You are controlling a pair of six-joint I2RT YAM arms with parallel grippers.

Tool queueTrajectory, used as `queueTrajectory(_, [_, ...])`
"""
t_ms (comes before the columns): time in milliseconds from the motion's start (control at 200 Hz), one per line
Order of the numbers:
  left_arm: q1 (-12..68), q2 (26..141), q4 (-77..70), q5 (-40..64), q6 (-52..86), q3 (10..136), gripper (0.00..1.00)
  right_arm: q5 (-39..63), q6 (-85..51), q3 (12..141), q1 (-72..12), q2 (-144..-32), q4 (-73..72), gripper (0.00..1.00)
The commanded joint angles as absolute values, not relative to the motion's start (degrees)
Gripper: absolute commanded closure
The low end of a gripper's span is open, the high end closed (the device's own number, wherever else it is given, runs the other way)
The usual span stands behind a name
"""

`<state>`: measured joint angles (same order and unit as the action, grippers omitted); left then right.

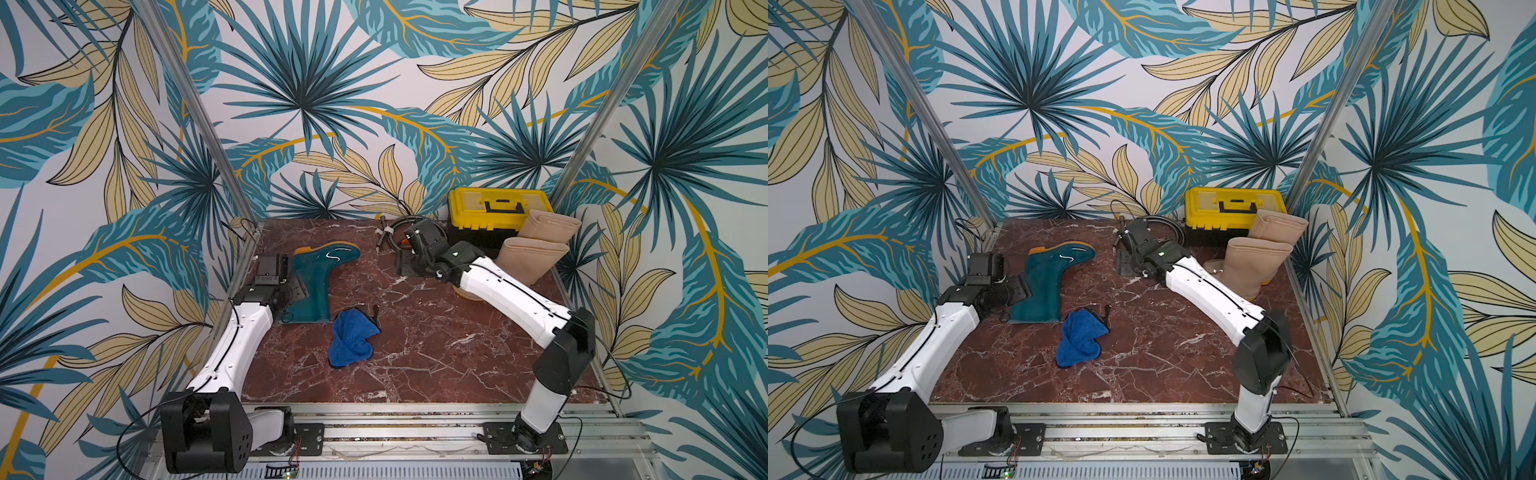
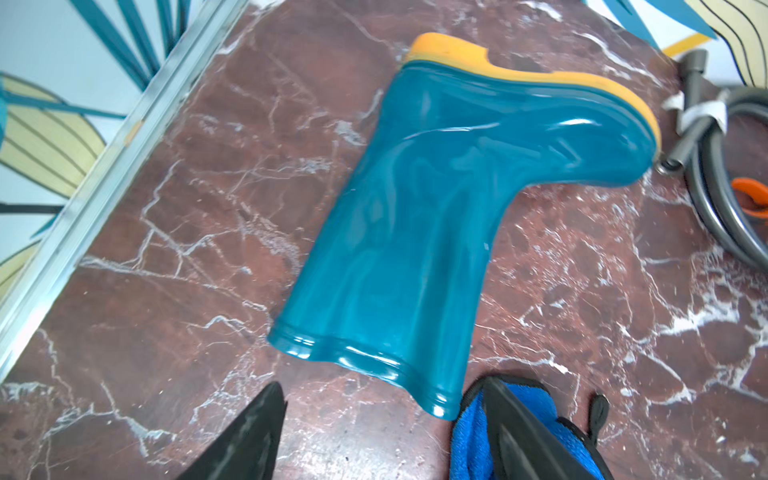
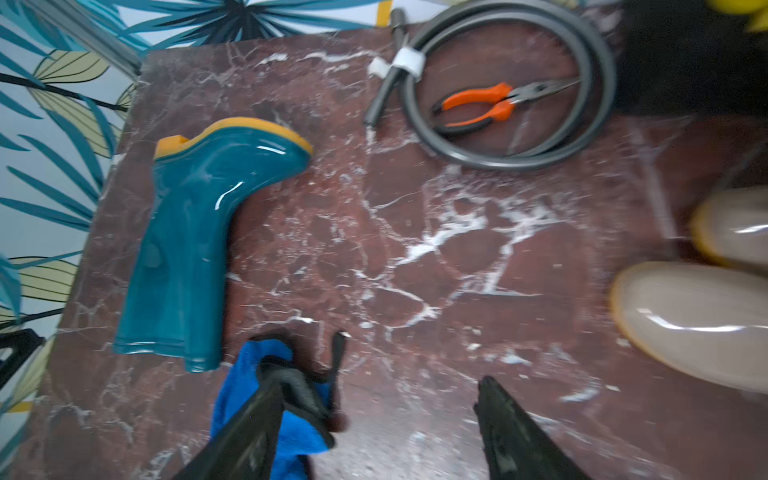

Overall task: Wipe the rubber boots with a cloth
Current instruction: Pick up the rubber boot from the center of the board.

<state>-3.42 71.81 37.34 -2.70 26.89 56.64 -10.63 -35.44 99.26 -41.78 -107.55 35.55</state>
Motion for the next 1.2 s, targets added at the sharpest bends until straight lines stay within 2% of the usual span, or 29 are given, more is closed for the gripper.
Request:
queueTrajectory(0, [-5.9,71.2,38.1,3.5,27.0,55.6,0.23,-4.1,-46.6,102.1,-45.2,-115.6,24.6,0.26])
queueTrajectory(75, [-6.7,70.9,38.1,4.5,26.7,55.1,0.23,-1.3,-49.5,107.5,-47.6,-122.6,23.1,0.27])
queueTrajectory(185, [-7.2,71.1,38.1,5.9,25.9,54.7,0.23,0.8,-50.5,115.8,-49.7,-132.8,22.0,0.33])
queueTrajectory(325, [-7.6,70.8,38.1,6.2,25.3,54.5,0.23,4.7,-52.5,128.2,-50.9,-144.3,25.2,0.33])
queueTrajectory(646, [-8.2,70.5,38.1,6.0,23.7,54.4,0.23,8.6,-58.6,138.4,-52.9,-157.9,22.0,0.34])
queueTrajectory(706, [-8.3,70.3,38.1,6.1,23.5,54.4,0.23,9.8,-59.9,140.0,-53.0,-159.7,21.1,0.42])
queueTrajectory(811, [-8.4,70.1,38.1,6.1,23.2,54.4,0.23,10.1,-59.0,142.5,-53.0,-160.2,21.5,0.86])
queueTrajectory(861, [-8.6,69.8,38.1,6.2,23.0,54.5,0.23,9.4,-57.0,143.2,-52.7,-158.8,22.7,1.0])
queueTrajectory(1011, [-8.8,68.2,38.1,7.0,23.2,54.7,0.23,5.6,-45.3,145.1,-50.4,-151.9,29.3,1.0])
queueTrajectory(1196, [-8.8,65.7,38.1,10.8,23.0,55.5,0.23,6.7,-34.6,147.5,-46.4,-143.0,38.4,1.0])
